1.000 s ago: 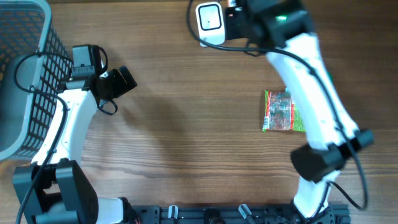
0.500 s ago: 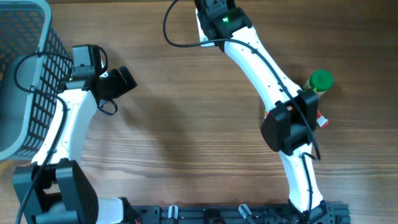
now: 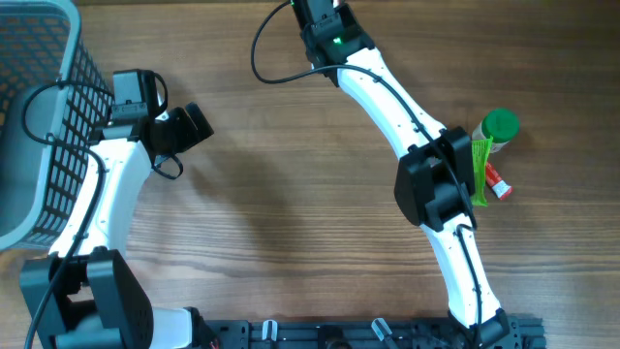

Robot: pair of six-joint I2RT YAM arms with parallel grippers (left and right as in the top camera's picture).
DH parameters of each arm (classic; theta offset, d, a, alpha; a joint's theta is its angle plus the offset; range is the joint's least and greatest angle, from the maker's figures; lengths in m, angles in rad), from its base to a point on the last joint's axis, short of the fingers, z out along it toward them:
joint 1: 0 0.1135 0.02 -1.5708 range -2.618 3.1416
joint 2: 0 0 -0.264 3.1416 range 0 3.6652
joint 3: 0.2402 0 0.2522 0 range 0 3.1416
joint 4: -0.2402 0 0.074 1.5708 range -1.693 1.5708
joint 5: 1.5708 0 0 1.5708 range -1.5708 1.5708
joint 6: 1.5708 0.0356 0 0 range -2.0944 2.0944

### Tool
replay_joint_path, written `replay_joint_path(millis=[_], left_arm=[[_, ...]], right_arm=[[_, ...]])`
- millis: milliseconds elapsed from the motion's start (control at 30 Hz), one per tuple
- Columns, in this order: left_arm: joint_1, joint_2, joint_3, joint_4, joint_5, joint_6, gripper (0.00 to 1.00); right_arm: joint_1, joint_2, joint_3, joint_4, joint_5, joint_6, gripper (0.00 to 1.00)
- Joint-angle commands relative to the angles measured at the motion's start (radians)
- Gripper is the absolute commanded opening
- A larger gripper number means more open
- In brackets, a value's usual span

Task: Scan the item barcode
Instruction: 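Hold the Kleenex pack facing the scanner window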

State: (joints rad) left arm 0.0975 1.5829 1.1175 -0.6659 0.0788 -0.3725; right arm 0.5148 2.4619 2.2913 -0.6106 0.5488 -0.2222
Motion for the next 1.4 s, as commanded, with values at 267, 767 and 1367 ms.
replay_joint_path(millis=[267,767,1367], left_arm=[[0.004,0.003,0.003,0.0,-0.002,0.005,1.0],[0.004,0.003,0.003,0.0,-0.002,0.005,1.0],[0.004,0.003,0.003,0.0,-0.002,0.005,1.0]], right_arm=[[-0.006,0.089,0.006,0.031,0.088,-0.065,0.04],[-0.008,0.005,0.007,0.059,0.087,-0.114,0.04],[-0.046,-0.462,0.007,-0.46,-0.287,0.294,0.04]])
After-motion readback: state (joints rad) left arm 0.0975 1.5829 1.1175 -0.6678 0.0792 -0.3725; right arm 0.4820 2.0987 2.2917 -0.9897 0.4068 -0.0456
